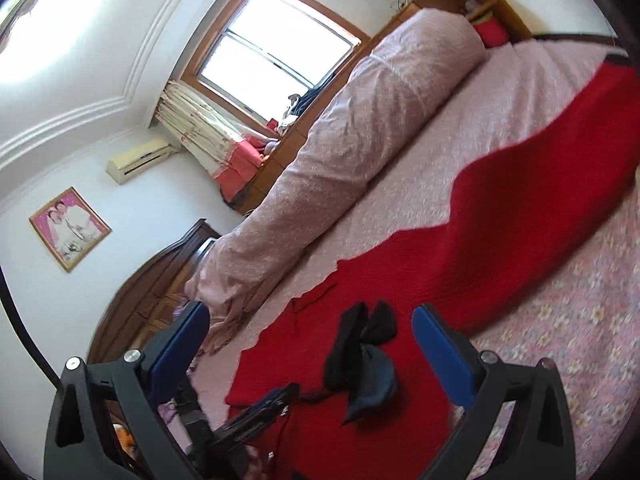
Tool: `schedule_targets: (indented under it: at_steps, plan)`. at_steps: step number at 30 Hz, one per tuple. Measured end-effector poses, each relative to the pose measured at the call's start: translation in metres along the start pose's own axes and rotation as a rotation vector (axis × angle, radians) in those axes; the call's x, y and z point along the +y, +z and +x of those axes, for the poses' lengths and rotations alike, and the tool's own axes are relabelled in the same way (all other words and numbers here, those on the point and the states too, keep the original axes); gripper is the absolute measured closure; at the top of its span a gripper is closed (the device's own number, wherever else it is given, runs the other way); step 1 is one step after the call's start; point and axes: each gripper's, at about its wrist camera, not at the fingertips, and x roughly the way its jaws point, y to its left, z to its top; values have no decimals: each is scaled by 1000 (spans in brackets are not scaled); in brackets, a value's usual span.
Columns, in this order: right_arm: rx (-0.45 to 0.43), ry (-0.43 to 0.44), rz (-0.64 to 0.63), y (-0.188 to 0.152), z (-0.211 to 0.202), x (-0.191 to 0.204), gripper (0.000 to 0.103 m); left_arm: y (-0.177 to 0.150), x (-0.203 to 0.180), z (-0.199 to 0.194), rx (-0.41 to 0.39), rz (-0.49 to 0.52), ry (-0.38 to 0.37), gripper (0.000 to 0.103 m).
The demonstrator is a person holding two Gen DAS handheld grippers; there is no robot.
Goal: Fold small clothes
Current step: 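Open the left tool to release the sleeve onto the body, then grasp the black cuff of the other sleeve with the right tool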
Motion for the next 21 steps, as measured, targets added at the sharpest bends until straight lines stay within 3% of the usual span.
schedule_targets:
  at_steps: [4, 6, 10, 12, 16, 18, 21]
  plan:
    - [-12, -33, 35, 3, -6, -12, 0, 1, -2, 1, -1, 7, 10, 42]
    - [-23, -102, 42, 11, -21, -27, 0, -1, -6, 1, 2, 18, 25, 42]
    - [-88, -324, 70, 39, -68, -64, 0, -1, -10, 2, 5, 37, 59, 42]
    - [-155, -404, 107, 55, -101, -86, 0, 2, -13, -3, -17, 42, 98, 52]
    - [-260, -523, 166, 79, -150, -120, 0, 10, -5, -11, -68, -54, 202, 51]
    - [-255, -559, 161, 90, -157, -136, 0, 8, 1, 5, -2, -71, 245, 50]
    - [-185, -572, 122, 111, -149, -163, 0, 4, -6, 4, -15, -19, 270, 45]
